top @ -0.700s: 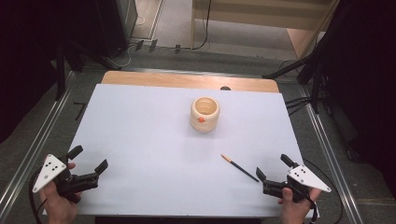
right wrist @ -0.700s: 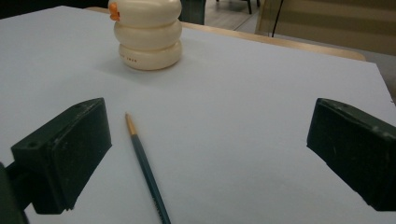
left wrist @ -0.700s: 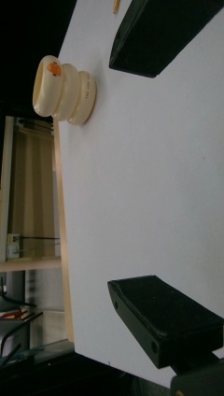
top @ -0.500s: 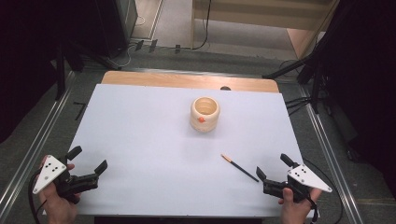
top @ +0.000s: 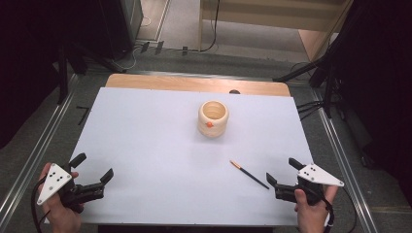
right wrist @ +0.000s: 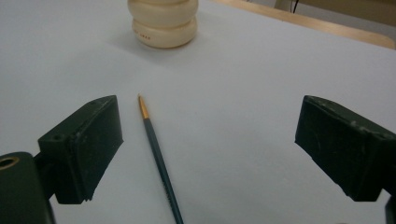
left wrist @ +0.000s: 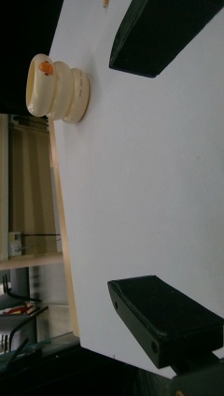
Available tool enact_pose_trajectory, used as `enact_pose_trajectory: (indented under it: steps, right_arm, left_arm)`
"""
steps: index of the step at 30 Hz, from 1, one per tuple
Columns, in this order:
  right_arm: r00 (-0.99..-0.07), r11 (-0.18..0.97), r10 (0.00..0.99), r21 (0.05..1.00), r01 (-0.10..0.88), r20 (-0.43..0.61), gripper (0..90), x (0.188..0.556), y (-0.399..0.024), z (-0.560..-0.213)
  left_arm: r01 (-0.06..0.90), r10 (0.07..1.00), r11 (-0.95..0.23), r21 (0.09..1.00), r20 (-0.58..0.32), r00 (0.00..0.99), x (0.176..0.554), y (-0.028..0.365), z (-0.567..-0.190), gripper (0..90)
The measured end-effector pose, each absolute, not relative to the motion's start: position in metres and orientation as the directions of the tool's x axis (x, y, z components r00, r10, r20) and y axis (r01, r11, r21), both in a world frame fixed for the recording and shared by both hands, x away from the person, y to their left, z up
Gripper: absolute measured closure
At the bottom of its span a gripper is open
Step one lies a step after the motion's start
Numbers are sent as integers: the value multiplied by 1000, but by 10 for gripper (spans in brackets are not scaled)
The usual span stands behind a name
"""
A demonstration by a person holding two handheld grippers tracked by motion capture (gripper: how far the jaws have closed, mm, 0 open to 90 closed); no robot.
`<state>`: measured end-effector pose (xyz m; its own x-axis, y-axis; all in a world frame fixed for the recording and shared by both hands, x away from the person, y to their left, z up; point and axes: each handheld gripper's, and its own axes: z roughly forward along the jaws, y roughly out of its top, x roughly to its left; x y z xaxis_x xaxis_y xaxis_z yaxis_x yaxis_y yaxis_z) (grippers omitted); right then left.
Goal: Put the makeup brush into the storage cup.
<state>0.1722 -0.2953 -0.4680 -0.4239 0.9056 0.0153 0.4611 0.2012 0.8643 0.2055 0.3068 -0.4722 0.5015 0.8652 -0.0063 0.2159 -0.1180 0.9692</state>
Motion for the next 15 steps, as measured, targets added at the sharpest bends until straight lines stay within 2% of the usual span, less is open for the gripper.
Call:
enact_pose_trajectory:
  steps: [5, 15]
  right_arm:
    - [-433, 239, 901, 835, 496, 0, 133, 180, -293, -463]
    - [-481, 324, 877, 763, 559, -20, 142, 197, -286, -454]
  left_arm:
    - [220, 865, -120, 968, -7, 502, 205, 307, -473, 0]
    - [220, 863, -131, 967, 2, 506, 205, 306, -473, 0]
